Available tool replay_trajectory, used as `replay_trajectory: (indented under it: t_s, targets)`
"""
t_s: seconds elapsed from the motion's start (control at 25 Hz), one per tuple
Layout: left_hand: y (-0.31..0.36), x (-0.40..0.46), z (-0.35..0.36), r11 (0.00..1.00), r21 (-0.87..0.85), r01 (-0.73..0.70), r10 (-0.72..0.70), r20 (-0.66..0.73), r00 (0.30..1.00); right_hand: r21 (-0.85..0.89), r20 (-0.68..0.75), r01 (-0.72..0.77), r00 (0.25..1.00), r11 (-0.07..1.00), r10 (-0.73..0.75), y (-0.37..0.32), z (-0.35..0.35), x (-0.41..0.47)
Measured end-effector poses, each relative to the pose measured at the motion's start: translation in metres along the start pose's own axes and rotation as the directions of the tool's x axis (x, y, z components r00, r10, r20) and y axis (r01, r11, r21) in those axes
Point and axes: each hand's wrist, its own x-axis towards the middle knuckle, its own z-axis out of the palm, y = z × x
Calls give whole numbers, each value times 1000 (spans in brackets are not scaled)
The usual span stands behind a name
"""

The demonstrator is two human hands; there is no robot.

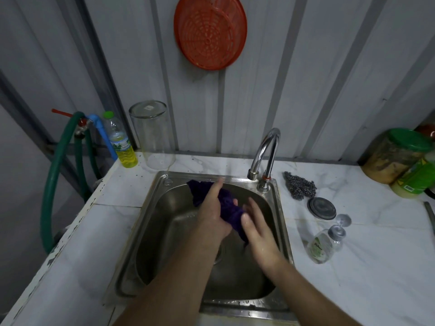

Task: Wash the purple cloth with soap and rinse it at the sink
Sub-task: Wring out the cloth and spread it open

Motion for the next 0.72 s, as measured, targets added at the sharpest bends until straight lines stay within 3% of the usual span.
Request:
replay_trajectory:
  t_s: [0.08,0.2,0.44,0.48,0.56,0.64,0.72]
  targets:
    - [2,-4,11,996,-80,-26,24,-28,999,80,-36,22,999,997,-19,19,16,-13]
    - [-9,-4,16,999,-27,-37,36,-39,999,175,-202,158,972,972,-121,13,27,-1]
    - [-32,-23,25,973,167,-162,175,-66,982,30,-411,348,859,937,-305,-18,14,32]
    - [-34,-25,27,969,170,-181,196,-76,978,58,-462,339,843,939,-276,-21,13,34]
    - [-36,-26,31,979,99,-176,183,-72,980,272,-570,283,817,920,-82,-28,12,42]
    - [-36,-24,33,986,12,-164,165,-70,984,551,-550,200,817,810,172,-34,11,52]
    - [-39,-19,32,982,28,-187,189,-118,975,657,-493,72,794,751,355,-36,7,61]
